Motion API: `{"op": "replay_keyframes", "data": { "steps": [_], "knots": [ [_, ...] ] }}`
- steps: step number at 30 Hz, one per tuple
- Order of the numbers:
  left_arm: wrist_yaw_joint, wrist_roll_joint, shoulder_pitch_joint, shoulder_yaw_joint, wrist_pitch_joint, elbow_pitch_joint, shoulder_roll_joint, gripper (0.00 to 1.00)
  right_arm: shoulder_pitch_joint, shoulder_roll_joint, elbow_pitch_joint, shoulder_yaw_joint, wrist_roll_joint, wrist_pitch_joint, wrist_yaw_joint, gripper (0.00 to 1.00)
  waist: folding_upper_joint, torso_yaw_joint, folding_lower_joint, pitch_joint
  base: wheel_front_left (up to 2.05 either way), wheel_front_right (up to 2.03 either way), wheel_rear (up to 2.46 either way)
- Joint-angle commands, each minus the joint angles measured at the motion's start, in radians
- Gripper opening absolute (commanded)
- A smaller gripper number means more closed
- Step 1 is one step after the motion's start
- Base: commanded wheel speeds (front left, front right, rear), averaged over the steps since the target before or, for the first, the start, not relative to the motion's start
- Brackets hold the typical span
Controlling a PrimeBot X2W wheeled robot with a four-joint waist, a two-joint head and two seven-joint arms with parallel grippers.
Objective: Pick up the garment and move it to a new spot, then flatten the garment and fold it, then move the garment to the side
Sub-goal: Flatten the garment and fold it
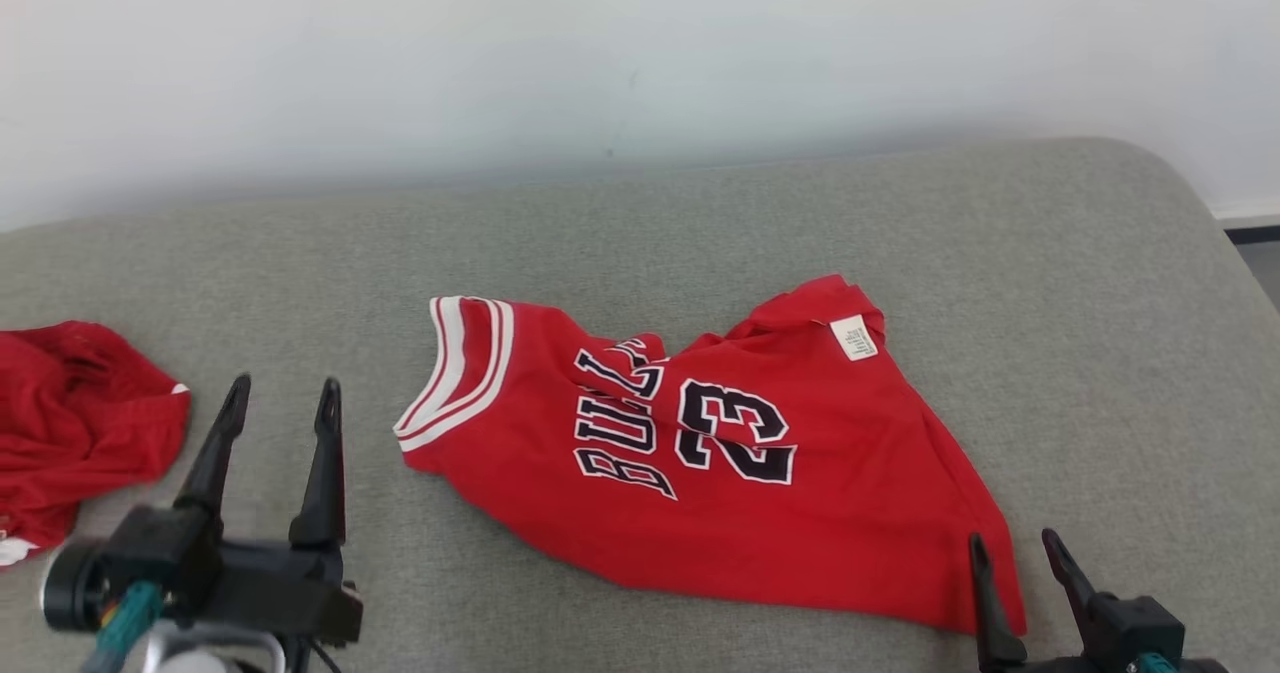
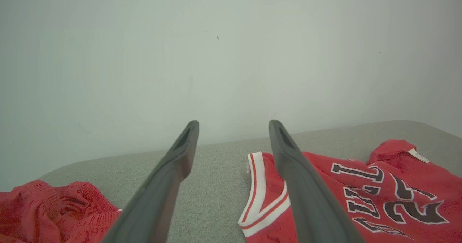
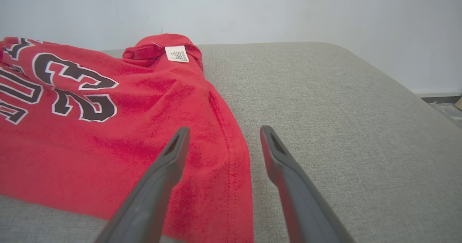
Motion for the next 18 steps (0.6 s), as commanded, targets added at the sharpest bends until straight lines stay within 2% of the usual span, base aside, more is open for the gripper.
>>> {"op": "replay_keyframes", "data": {
  "steps": [1, 9, 18],
  "knots": [
    [0.003, 0.015, 0.038, 0.027, -0.003, -0.025, -0.026, 1.0, 0.011, -0.002, 0.012, -0.007, 0.005, -0.001, 0.002, 1.0, 0.0, 0.017, 0.0001, -0.013, 0.0, 0.0, 0.0],
    [-0.018, 0.096, 0.184, 0.13, -0.003, -0.1, -0.149, 1.0, 0.006, -0.011, 0.058, -0.049, 0.012, -0.001, 0.001, 1.0, 0.0, 0.048, 0.0001, -0.013, 0.0, 0.0, 0.0],
    [-0.043, 0.17, 0.257, 0.186, -0.003, -0.061, -0.21, 1.0, -0.004, -0.017, 0.142, -0.065, 0.029, -0.001, 0.002, 1.0, 0.0, 0.067, 0.0001, -0.01, 0.0, 0.0, 0.0]
  ]
}}
